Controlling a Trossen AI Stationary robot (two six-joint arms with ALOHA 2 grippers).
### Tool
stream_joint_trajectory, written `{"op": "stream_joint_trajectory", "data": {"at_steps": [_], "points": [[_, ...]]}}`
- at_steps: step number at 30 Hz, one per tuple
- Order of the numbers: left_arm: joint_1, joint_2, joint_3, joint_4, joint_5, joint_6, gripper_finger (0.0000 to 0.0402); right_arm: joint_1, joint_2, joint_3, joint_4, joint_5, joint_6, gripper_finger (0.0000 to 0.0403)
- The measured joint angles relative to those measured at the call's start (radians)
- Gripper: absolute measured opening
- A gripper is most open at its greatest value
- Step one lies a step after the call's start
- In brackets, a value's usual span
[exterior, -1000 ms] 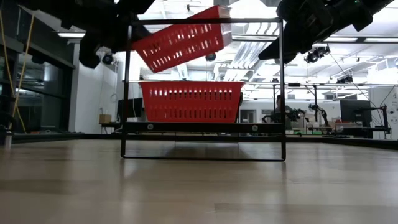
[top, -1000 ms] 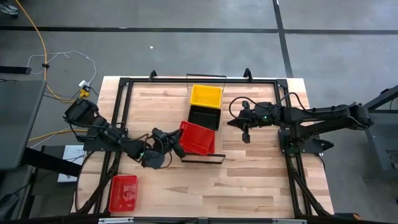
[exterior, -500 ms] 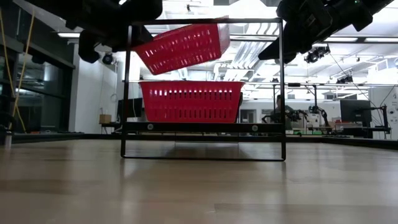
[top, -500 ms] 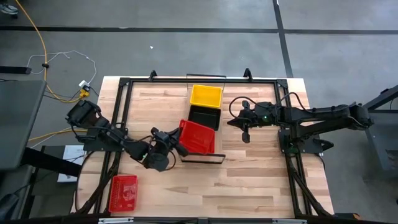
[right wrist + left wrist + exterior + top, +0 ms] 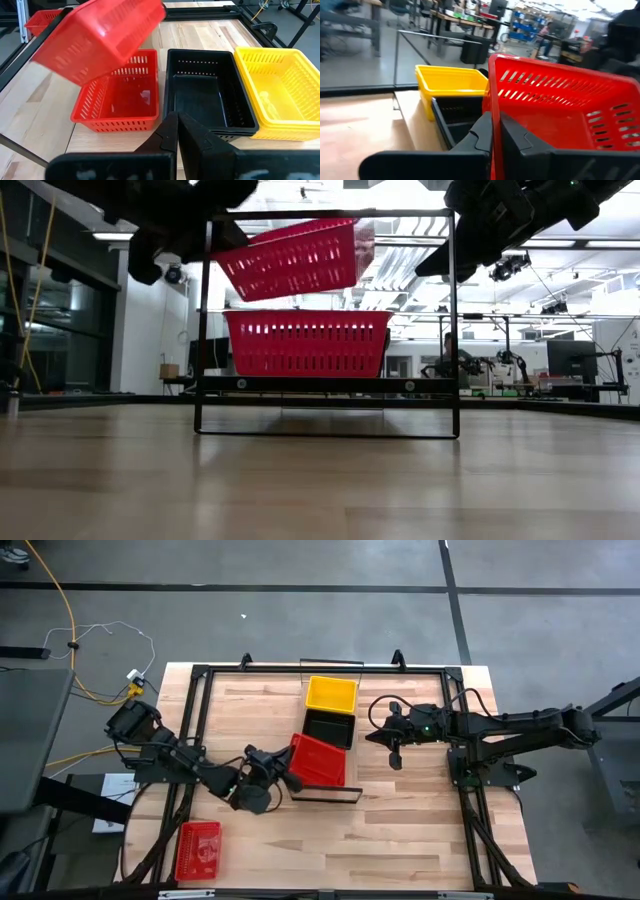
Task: Stack baskets on shelf by color
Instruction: Stack the top red bin on the red bin on the shelf
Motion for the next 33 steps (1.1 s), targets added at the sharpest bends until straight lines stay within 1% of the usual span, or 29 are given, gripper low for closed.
{"op": "stream_joint_trajectory", "data": {"at_steps": [4, 8, 15, 21, 27, 33], "points": [[-0.039, 0.0, 0.0, -0.003, -0.035, -0.028, 0.0, 0.0, 0.0, 0.0, 0.0, 0.0, -0.001, 0.0], [-0.046, 0.014, 0.0, -0.004, -0.052, -0.057, 0.0, 0.0, 0.0, 0.0, 0.0, 0.0, -0.001, 0.0], [-0.013, 0.068, 0.002, 0.011, -0.021, -0.148, 0.0, 0.0, 0.0, 0.0, 0.0, 0.0, 0.014, 0.0], [-0.012, 0.076, 0.003, 0.014, -0.028, -0.151, 0.0, 0.0, 0.0, 0.0, 0.002, 0.0, 0.013, 0.0], [0.0, 0.073, 0.002, 0.005, -0.063, -0.15, 0.0, 0.0, 0.0, 0.0, 0.002, 0.0, 0.01, 0.0], [0.004, 0.072, 0.002, 0.006, -0.097, -0.11, 0.0, 0.0, 0.0, 0.0, 0.002, 0.0, 0.01, 0.0]]}}
